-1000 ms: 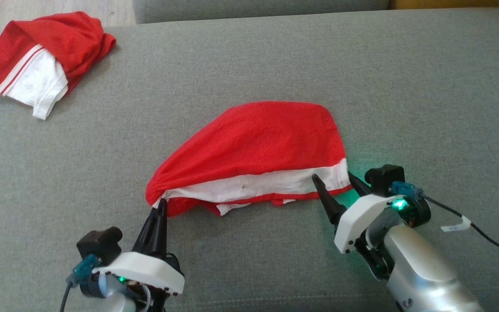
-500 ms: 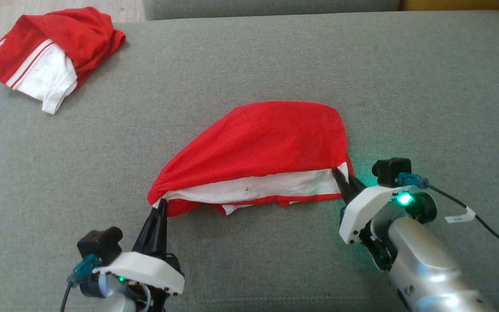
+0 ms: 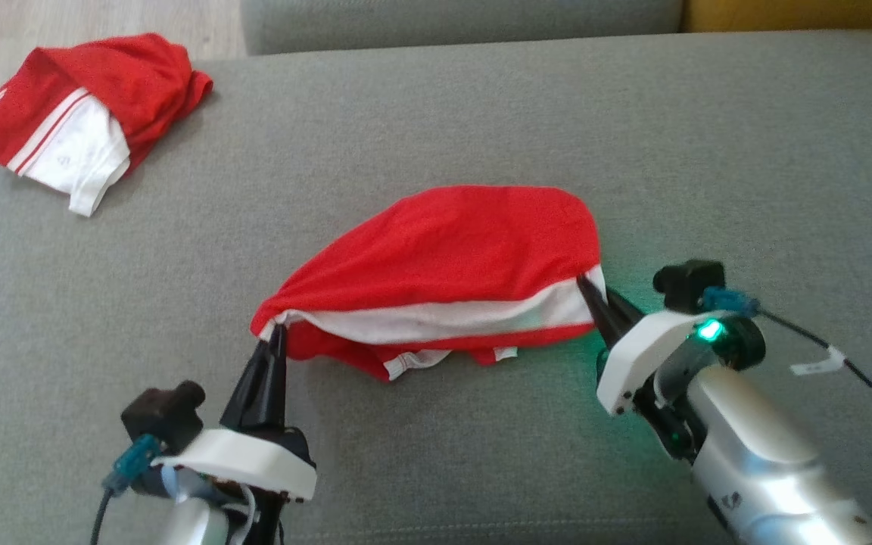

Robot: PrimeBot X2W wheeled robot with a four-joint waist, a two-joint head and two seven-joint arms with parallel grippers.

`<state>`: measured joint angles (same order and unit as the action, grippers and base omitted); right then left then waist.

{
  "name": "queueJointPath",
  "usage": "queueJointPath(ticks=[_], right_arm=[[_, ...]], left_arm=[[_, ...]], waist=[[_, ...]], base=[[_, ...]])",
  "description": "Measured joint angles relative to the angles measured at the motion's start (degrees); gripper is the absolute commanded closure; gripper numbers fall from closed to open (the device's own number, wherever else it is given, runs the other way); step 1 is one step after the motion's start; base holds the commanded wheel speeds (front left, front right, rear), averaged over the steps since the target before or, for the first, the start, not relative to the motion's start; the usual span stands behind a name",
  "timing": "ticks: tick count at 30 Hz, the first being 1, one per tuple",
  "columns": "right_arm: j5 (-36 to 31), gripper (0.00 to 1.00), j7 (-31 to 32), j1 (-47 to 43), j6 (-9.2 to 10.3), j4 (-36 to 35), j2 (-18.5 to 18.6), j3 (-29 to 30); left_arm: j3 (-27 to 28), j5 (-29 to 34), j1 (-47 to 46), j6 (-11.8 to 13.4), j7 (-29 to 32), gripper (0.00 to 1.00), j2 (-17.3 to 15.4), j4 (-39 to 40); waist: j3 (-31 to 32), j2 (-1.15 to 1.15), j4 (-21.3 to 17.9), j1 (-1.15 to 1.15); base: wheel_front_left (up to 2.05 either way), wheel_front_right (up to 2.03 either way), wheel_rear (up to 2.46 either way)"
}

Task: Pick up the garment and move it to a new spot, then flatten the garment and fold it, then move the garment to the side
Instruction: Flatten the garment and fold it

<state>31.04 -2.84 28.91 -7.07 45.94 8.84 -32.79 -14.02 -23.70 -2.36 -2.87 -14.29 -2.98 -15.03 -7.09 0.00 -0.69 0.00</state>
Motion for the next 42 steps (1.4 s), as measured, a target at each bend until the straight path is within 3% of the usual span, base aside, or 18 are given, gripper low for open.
queueJointPath(ticks=[7,15,26,31,37,42], right_arm=[[4.3,1.00,-1.1,-0.2,0.00,-13.2,2.8,1.9],[4.3,1.00,-0.5,-3.0,0.00,-30.6,6.0,7.0],[2.0,1.00,8.1,-5.0,0.00,-56.0,8.4,18.0],[0.5,1.00,12.1,-5.0,0.00,-64.7,8.2,22.0],[-0.9,1.00,17.0,-4.9,0.00,-66.7,7.6,23.1],[0.2,1.00,18.7,0.0,0.00,-57.9,5.4,19.1]], left_arm=[[-0.1,1.8,-0.2,-1.1,0.4,1.00,-2.6,8.6],[0.4,3.1,-2.9,-1.2,7.4,1.00,-8.5,23.7],[0.5,3.4,-14.4,-3.3,19.7,1.00,-17.2,39.2],[0.4,1.8,-21.2,-3.8,23.2,1.00,-18.8,42.6],[0.2,-0.7,-26.6,-4.2,25.9,1.00,-19.5,38.7],[-0.7,-2.9,-30.9,-4.2,26.9,1.00,-19.9,28.7]], waist=[[2.2,0.00,-1.1,0.00],[5.0,0.00,-2.1,0.00],[5.6,0.00,-3.3,0.00],[4.8,0.00,-3.8,0.00],[2.5,0.00,-4.0,0.00],[-1.1,0.00,-4.5,0.00]], base=[[0.00,0.00,0.00],[0.00,0.00,0.00],[0.00,0.00,0.00],[0.00,0.00,0.00],[0.00,0.00,0.00],[0.00,0.00,0.00]])
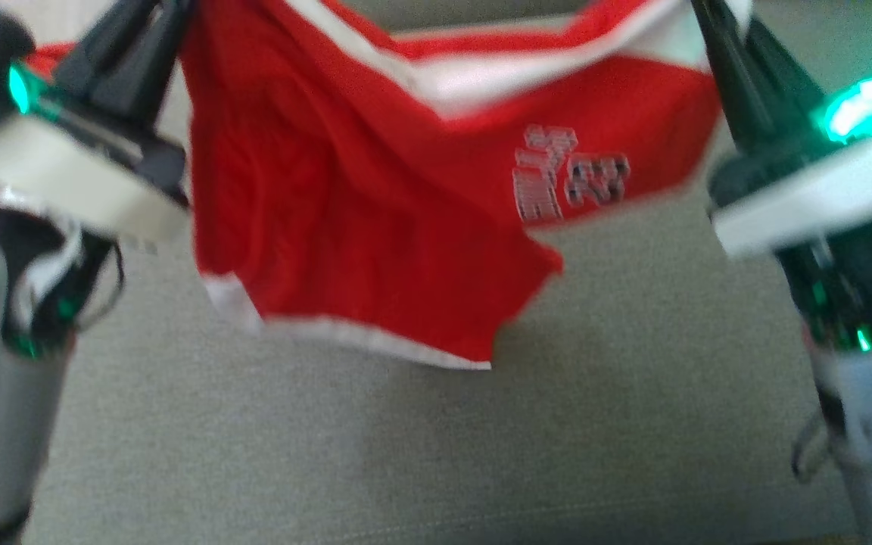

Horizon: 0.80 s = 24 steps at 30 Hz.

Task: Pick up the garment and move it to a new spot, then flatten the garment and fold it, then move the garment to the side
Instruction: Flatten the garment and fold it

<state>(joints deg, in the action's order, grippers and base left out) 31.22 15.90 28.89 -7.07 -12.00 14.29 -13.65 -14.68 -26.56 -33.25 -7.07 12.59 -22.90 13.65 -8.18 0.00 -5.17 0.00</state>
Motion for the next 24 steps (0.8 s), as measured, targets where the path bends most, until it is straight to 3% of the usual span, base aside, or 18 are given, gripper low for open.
queueJointPath(ticks=[3,7,11,15,19,24], right_arm=[[0.1,1.00,-0.5,9.1,0.00,9.0,-1.5,-2.0],[-1.2,1.00,-5.9,23.1,0.00,22.1,-4.5,-2.8],[-3.0,1.00,-12.7,35.6,0.00,34.8,-7.7,-2.3],[-4.6,1.00,-19.7,46.2,0.00,44.7,-9.2,-1.0],[-3.2,1.00,-24.4,51.5,0.00,51.9,-9.6,-5.5],[0.5,1.00,-26.0,51.0,0.00,56.0,-10.1,-11.7]], left_arm=[[-1.6,0.3,-6.4,0.0,-0.3,1.00,-0.4,-7.3],[-3.5,2.1,-17.8,-0.1,-3.4,1.00,-0.1,-17.1],[-4.0,7.0,-29.4,0.1,-11.4,1.00,1.2,-26.5],[-3.4,10.4,-39.4,2.0,-20.3,1.00,3.4,-35.4],[-3.3,11.3,-42.3,2.1,-25.0,1.00,4.5,-45.1],[-3.4,10.9,-40.8,2.0,-26.4,1.00,5.5,-51.2]], waist=[[-2.7,0.00,-0.4,0.00],[-6.6,0.00,-0.8,0.00],[-10.0,0.00,-1.3,0.01],[-12.9,0.00,-1.9,0.01],[-16.4,0.00,-2.8,0.01],[-19.9,0.00,-3.1,0.01]], base=[[0.00,0.00,0.00],[0.00,0.00,0.00],[0.00,0.00,0.00],[0.00,0.00,0.00],[0.00,0.00,0.00],[0.00,0.00,0.00]])
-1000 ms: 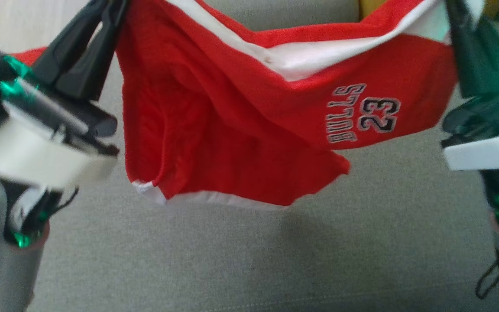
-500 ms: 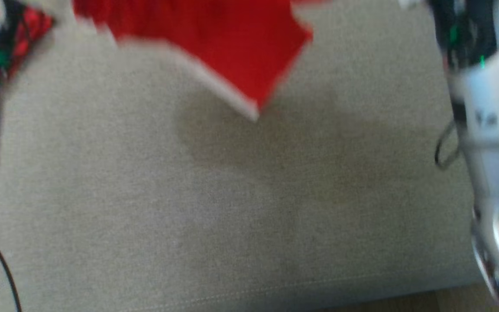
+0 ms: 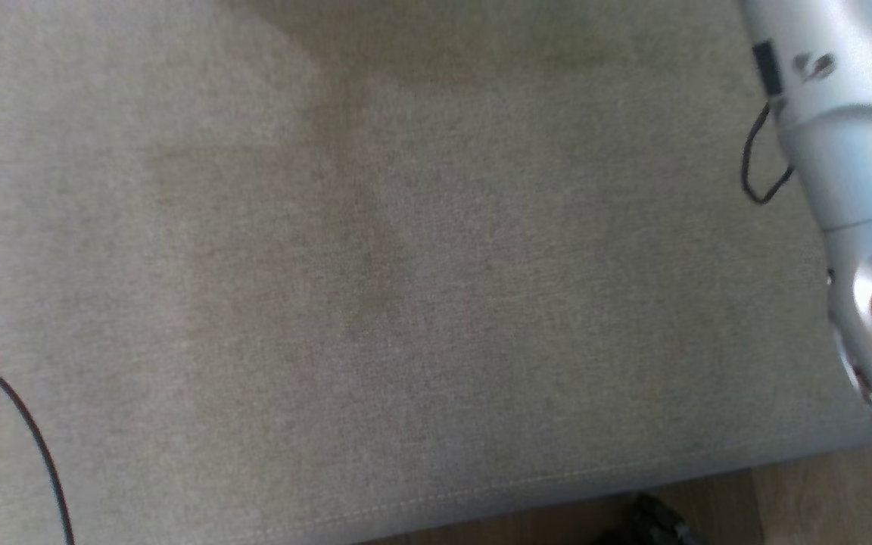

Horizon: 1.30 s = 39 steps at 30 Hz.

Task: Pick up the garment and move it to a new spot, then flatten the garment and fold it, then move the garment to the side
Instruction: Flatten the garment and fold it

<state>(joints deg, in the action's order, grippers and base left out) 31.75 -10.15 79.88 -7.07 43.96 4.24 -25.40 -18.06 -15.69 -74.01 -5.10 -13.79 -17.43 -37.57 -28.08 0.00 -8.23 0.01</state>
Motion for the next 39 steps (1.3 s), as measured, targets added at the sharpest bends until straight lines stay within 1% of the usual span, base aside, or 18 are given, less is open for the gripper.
queueJointPath(ticks=[2,3,5,8,11,13,17,22,26,31,35,39], right_arm=[[0.8,1.00,-1.0,-0.9,0.00,2.2,0.0,-1.9],[1.0,1.00,-1.5,-1.6,0.00,3.4,0.0,-2.7],[1.1,1.00,-2.3,-3.3,0.00,5.4,0.0,-3.3],[1.1,1.00,-3.3,-5.8,0.00,6.8,0.1,-3.9],[2.0,1.00,-3.9,-8.3,0.00,5.4,0.3,-4.5],[2.8,1.00,-4.2,-10.2,0.00,2.5,1.1,-5.2],[4.7,1.00,-4.3,-16.0,0.00,-5.2,4.6,-5.7],[5.6,1.00,-4.5,-28.8,0.00,-14.8,9.3,-3.0],[5.6,1.00,-4.5,-40.1,0.00,-21.2,11.3,-1.2],[5.6,1.00,-3.4,-53.1,0.00,-28.7,12.4,2.0],[5.3,1.00,-0.6,-62.6,0.00,-35.0,12.3,4.6],[3.9,1.00,2.8,-70.0,0.00,-41.6,11.7,6.3]], left_arm=[[0.1,-0.7,1.4,-0.1,-0.4,1.00,0.2,-2.6],[0.1,-1.2,2.2,-0.5,-0.4,1.00,0.4,-3.6],[0.1,-2.4,4.0,-1.0,-0.5,1.00,1.5,-4.2],[-0.2,-4.0,5.9,-1.8,-0.5,1.00,3.1,-3.2],[0.1,-5.4,8.4,-2.0,-0.9,1.00,2.8,0.5],[0.2,-6.8,10.8,-2.0,-0.9,1.00,2.3,3.4],[-0.1,-9.5,18.0,-2.0,-0.9,1.00,1.7,9.9],[0.0,-12.9,31.2,-2.0,-0.9,1.00,1.5,18.4],[0.2,-12.7,42.9,-1.9,-0.9,1.00,2.0,25.0],[0.1,-11.4,56.4,-0.7,-0.9,1.00,4.3,31.7],[0.9,-10.5,64.9,0.1,-0.9,1.00,6.1,36.2],[2.6,-9.6,72.5,0.6,-0.9,1.00,8.0,40.4]], waist=[[-1.9,0.00,0.0,0.00],[-2.8,0.00,0.0,0.00],[-4.4,0.00,0.3,0.00],[-5.7,0.00,1.4,0.01],[-5.5,0.00,2.4,0.00],[-4.9,0.00,2.7,0.00],[-3.0,0.00,3.1,0.00],[0.5,0.00,3.8,0.00],[4.0,0.00,4.2,-0.01],[8.6,0.00,4.5,-0.01],[12.2,0.00,4.3,-0.01],[15.4,-0.01,3.6,-0.01]], base=[[0.00,0.00,0.00],[0.00,0.00,0.00],[0.00,0.00,0.00],[0.00,0.00,0.00],[0.00,0.00,0.00],[0.00,0.00,0.00],[0.00,0.00,0.00],[0.00,0.00,0.00],[0.00,0.00,0.00],[0.00,0.00,0.00],[0.00,0.00,0.00],[0.00,0.00,0.00]])
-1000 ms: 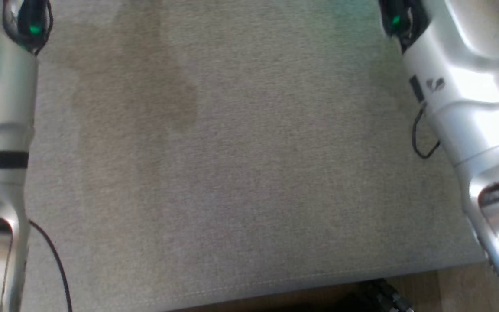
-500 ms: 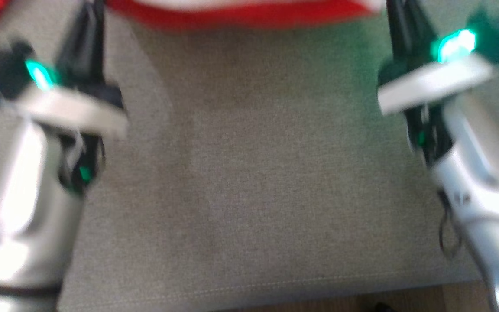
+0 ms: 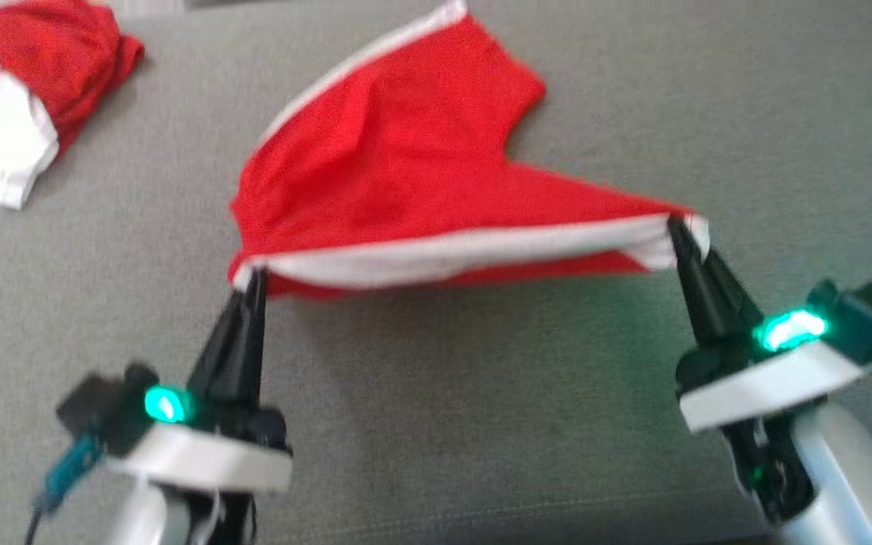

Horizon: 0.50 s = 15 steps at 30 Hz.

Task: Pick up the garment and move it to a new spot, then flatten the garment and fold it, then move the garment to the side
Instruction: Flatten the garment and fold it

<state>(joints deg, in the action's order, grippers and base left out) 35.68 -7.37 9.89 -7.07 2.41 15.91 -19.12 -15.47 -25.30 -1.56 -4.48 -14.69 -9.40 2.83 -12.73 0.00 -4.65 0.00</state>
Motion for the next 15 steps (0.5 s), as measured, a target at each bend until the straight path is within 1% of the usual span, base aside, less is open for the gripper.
queueJointPath(ticks=[3,8,12,15], right_arm=[[-0.9,1.00,2.7,-4.6,0.00,-5.0,-0.6,1.2],[-1.1,1.00,6.5,-10.1,0.00,-11.5,-0.7,2.9],[-1.6,1.00,8.4,-13.4,0.00,-14.3,-1.2,5.0],[-1.8,1.00,9.4,-14.2,0.00,-14.2,-2.0,5.6]], left_arm=[[1.1,0.0,5.5,0.0,0.0,1.00,1.3,3.2],[1.2,0.9,12.6,0.0,0.0,1.00,2.1,7.4],[-0.4,1.5,16.0,-0.1,0.0,1.00,2.0,8.7],[-0.6,1.4,16.7,-0.1,0.0,1.00,2.0,8.6]], waist=[[1.9,0.00,-0.8,0.00],[4.0,0.00,-2.4,0.00],[5.0,0.00,-3.0,0.00],[4.9,0.00,-2.7,0.00]], base=[[0.00,0.00,0.00],[0.00,0.00,0.00],[0.00,0.00,0.00],[0.00,0.00,0.00]])
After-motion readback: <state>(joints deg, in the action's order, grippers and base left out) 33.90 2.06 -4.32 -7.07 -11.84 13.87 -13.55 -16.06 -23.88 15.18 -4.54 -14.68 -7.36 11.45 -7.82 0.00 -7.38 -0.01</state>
